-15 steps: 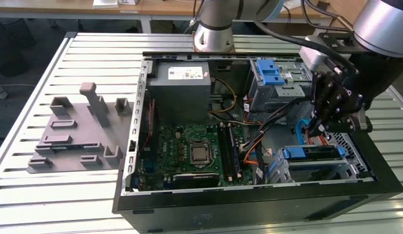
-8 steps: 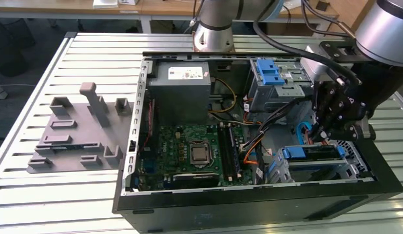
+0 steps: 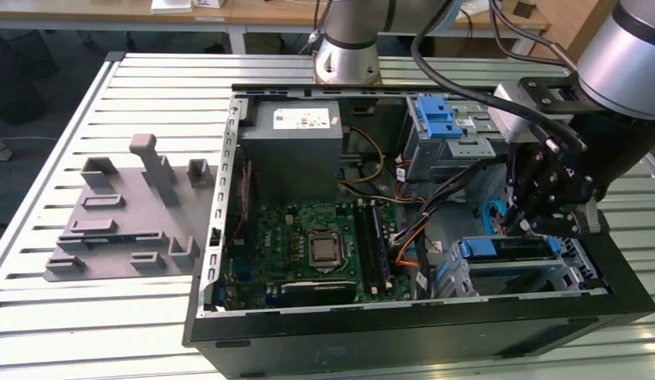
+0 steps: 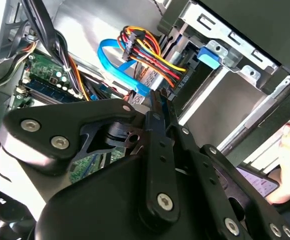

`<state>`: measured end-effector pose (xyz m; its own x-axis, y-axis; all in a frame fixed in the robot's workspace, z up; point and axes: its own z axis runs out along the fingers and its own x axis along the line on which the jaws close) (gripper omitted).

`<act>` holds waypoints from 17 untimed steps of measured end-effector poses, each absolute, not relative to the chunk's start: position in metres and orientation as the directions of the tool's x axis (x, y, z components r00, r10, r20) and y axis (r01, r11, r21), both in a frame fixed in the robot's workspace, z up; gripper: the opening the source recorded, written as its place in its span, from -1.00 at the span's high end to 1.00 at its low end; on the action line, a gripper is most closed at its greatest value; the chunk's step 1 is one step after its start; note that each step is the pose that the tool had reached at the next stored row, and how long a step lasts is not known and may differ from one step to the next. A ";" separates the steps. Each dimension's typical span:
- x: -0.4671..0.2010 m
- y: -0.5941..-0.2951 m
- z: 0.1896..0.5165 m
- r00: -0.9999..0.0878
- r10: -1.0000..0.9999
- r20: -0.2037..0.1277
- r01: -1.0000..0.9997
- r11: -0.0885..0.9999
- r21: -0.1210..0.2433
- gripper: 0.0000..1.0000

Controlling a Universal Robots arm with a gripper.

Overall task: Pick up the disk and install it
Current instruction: 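Insert the second disk wire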

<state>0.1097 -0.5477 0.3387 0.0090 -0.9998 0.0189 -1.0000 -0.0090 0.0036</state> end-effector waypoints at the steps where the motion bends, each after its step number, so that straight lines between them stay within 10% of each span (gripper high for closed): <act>1: 0.110 -0.549 0.338 0.009 -1.000 0.018 -1.000 -0.009 0.004 0.68; 17: 0.110 -0.556 0.334 0.009 -1.000 0.008 -1.000 -0.009 0.004 0.68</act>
